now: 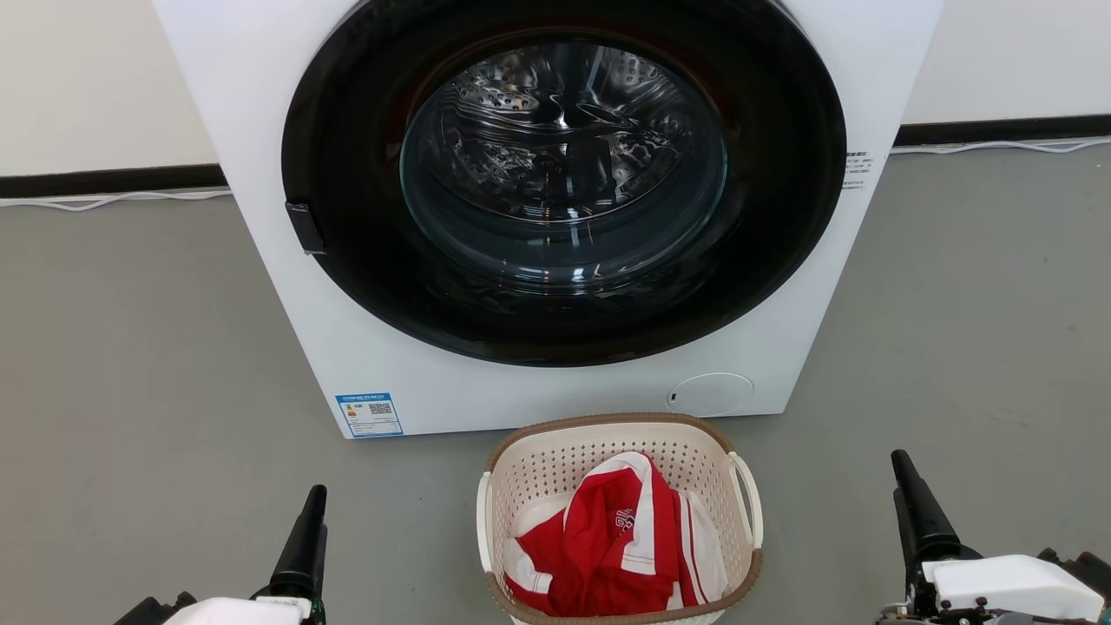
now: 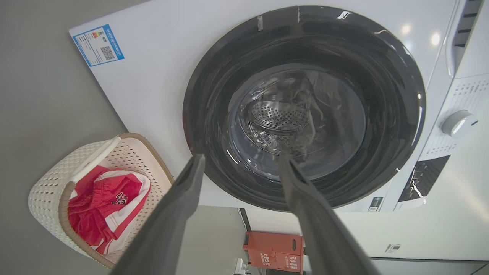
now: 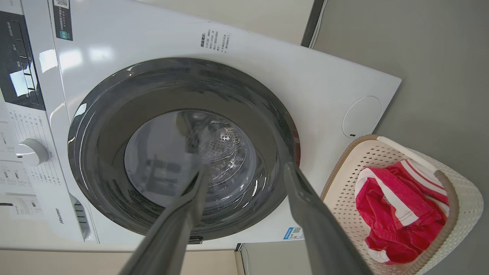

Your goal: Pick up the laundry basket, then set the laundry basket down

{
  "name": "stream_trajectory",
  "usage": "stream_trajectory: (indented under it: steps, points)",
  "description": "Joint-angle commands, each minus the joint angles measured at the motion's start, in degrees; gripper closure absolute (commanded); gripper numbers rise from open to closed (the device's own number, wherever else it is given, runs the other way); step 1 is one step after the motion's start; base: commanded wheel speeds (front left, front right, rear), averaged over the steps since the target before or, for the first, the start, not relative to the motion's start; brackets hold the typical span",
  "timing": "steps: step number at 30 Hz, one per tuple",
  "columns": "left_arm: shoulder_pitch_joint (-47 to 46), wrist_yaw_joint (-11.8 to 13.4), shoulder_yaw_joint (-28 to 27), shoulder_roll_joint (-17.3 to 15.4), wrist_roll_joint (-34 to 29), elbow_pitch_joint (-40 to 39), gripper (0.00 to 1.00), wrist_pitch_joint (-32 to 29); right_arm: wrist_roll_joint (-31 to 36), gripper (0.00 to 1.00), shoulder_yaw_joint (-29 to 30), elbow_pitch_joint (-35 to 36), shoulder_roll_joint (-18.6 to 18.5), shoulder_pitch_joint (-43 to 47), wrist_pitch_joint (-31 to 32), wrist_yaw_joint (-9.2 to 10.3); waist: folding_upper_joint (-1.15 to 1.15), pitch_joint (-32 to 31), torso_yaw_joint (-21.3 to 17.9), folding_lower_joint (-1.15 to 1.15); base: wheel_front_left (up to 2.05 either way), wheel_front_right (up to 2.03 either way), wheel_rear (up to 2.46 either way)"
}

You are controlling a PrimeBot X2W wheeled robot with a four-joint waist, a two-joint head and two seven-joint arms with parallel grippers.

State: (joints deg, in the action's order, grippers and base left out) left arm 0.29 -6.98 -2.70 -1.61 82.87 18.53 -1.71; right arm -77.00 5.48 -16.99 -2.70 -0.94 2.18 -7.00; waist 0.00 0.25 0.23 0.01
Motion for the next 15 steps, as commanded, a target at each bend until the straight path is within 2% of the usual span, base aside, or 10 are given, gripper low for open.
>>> stream_trajectory:
  steps: [1, 15]
  points:
    - [-1.3, 0.1, -0.1, -0.4, -1.7, -1.7, 0.00, 0.5, 2.2, 0.00, -0.3, 2.1, -0.4, -0.7, -1.0, -0.15, 0.00, 0.0, 0.0, 0.00, 0.00, 0.00, 0.00]
    - [-0.9, 1.0, 0.5, -0.5, -10.5, -2.6, 0.00, 2.9, 13.3, 0.00, -0.8, 3.9, -0.5, -0.4, -3.3, -0.19, 0.00, 0.1, 0.1, 0.00, 0.00, 0.00, 0.00]
